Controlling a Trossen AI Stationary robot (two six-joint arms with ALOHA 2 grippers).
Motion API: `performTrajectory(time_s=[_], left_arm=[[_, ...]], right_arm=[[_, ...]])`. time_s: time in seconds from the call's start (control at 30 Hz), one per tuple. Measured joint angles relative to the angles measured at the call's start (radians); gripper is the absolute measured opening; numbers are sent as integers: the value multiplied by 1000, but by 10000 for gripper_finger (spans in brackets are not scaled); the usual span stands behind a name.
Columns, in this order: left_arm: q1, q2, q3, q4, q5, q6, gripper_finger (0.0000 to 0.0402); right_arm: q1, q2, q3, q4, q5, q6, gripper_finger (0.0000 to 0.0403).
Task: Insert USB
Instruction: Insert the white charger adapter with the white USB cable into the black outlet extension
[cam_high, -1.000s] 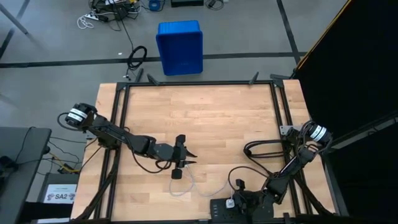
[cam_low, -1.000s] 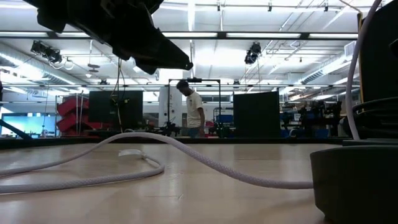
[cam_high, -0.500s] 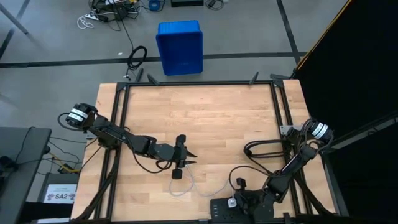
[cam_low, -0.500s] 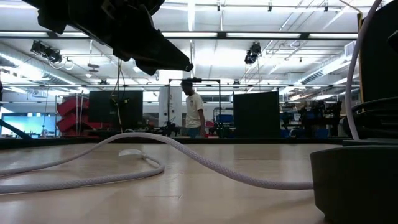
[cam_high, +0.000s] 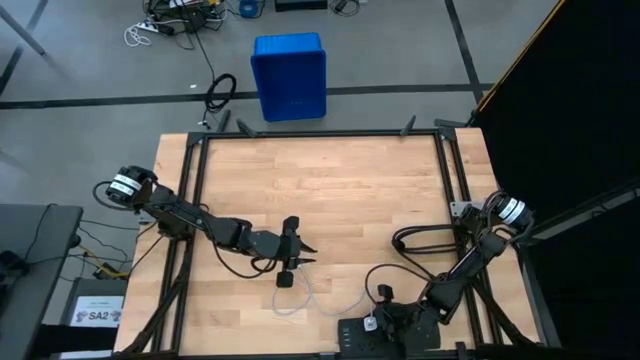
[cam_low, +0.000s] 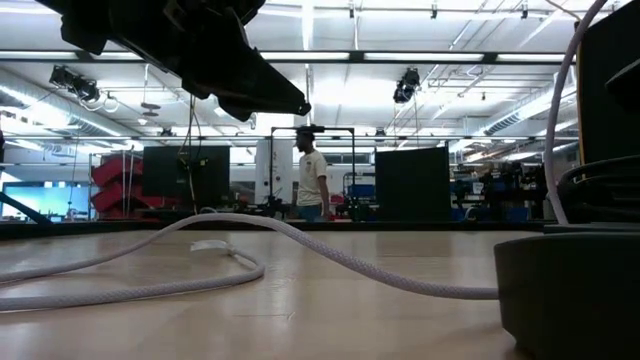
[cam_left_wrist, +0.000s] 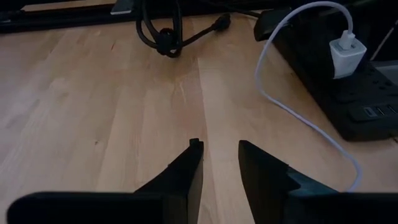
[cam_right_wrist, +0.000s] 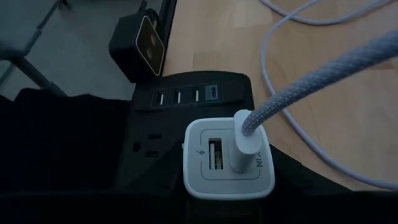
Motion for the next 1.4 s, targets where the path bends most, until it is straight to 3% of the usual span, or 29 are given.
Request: performTrajectory(time_s=[0.5,1.1,1.4], left_arm=[[0,0,0,1,0,0,88],[0,0,1,1,0,0,88],[0,0,1,1,-1,-14,88]], right_arm=[[16,110,9,5,124,5,115],[7,144,8,3,128,64,115],[22,150,-5,94,170,-20,116]])
